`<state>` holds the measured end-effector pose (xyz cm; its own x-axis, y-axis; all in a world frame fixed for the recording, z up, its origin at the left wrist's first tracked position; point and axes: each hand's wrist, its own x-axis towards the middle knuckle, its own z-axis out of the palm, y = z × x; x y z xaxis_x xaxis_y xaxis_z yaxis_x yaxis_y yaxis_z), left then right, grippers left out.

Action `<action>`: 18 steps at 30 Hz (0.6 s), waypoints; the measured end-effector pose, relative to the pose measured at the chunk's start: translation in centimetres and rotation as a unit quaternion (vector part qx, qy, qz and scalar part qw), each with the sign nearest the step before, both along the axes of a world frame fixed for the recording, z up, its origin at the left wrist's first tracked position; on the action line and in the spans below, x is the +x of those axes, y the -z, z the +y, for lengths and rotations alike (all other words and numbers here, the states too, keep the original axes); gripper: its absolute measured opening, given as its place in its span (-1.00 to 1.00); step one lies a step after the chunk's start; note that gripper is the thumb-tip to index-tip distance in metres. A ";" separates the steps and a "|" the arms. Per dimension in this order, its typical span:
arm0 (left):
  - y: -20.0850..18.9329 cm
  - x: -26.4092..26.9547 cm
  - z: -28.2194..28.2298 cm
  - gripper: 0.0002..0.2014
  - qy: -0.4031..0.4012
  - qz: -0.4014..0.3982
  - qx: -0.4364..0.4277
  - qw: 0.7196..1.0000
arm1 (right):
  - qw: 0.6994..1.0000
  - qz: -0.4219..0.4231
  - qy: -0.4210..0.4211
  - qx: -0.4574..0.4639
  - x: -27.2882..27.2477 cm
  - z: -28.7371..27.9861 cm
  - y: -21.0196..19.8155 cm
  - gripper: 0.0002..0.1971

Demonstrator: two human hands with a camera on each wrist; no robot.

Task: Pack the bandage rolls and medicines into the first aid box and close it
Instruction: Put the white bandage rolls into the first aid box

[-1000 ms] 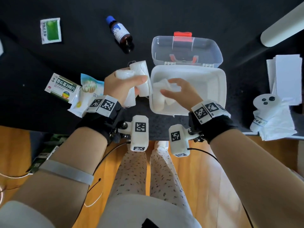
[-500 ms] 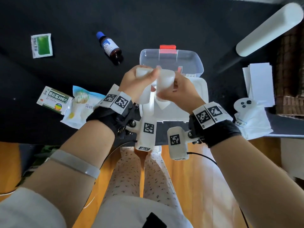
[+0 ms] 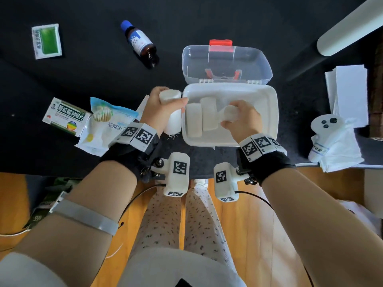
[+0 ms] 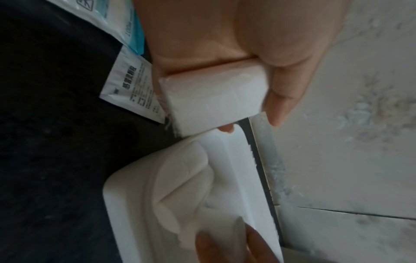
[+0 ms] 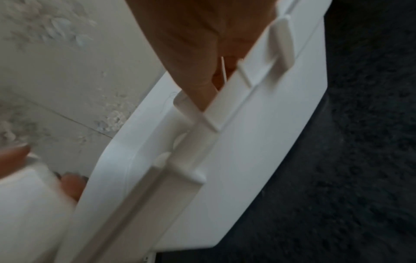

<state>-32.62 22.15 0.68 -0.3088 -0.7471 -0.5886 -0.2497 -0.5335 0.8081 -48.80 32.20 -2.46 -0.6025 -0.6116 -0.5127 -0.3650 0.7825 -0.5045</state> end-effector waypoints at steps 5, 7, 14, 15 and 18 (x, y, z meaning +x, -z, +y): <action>-0.2 0.4 -0.5 -0.69 -0.037 0.005 0.026 0.999 | 0.995 0.049 0.022 -0.082 1.4 0.3 -1.9 -0.41; -0.3 0.6 -0.6 -0.74 -0.051 0.008 0.037 0.998 | 0.988 0.068 -0.011 -0.136 2.3 -0.3 -2.9 -0.55; -0.2 2.0 -0.8 -0.80 -0.025 0.003 0.035 0.999 | 0.985 -0.042 -0.140 0.087 4.7 -3.7 -1.0 -0.43; -0.1 2.2 -0.8 -0.80 -0.026 0.004 0.037 0.999 | 0.983 -0.057 -0.140 0.101 4.7 -3.9 -0.6 -0.38; 0.0 2.8 -0.8 -0.83 -0.033 0.008 0.046 0.998 | 0.978 -0.073 -0.153 0.118 5.0 -4.2 0.0 -0.24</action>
